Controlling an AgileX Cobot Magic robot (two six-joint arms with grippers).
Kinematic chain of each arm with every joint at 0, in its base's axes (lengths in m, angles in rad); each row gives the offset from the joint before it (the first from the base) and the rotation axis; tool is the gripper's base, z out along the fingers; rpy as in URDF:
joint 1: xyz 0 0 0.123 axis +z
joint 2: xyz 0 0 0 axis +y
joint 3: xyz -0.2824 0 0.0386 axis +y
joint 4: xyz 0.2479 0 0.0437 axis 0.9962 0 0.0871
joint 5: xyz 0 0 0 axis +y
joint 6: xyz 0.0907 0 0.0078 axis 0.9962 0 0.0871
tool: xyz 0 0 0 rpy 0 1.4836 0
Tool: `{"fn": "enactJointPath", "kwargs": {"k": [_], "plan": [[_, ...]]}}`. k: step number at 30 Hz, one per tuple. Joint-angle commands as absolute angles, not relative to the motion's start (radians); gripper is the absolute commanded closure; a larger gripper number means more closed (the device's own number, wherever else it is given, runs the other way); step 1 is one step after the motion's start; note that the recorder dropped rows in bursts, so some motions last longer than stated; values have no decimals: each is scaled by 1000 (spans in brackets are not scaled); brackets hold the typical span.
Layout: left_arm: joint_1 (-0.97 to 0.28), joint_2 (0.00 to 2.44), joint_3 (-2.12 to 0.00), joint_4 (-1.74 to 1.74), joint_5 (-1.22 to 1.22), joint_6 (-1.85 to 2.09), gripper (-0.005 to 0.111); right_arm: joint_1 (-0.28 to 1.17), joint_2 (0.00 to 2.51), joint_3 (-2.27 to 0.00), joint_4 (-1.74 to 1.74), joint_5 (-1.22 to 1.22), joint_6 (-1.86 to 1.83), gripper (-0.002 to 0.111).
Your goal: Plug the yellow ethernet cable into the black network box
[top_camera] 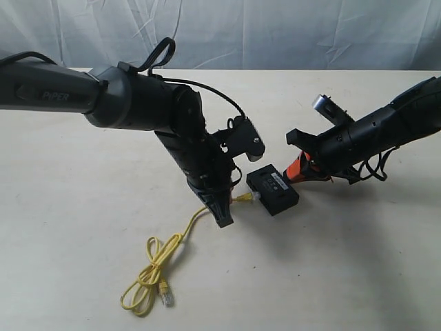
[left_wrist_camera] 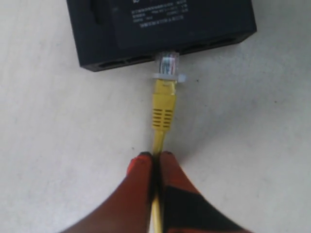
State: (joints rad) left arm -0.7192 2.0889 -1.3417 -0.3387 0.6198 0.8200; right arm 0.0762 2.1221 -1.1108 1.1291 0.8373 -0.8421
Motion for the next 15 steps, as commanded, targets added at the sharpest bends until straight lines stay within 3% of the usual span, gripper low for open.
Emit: {"fn": "enactJointPath", "kwargs": {"k": [1,15], "plan": [[-719,2088,-1348,-343,606,803,107,73,2122,-1113,1134,862,-837,109],[-719,2088,-1348,-349,634,714,107,73,2116,-1113,1133,861,-814,109]]}}
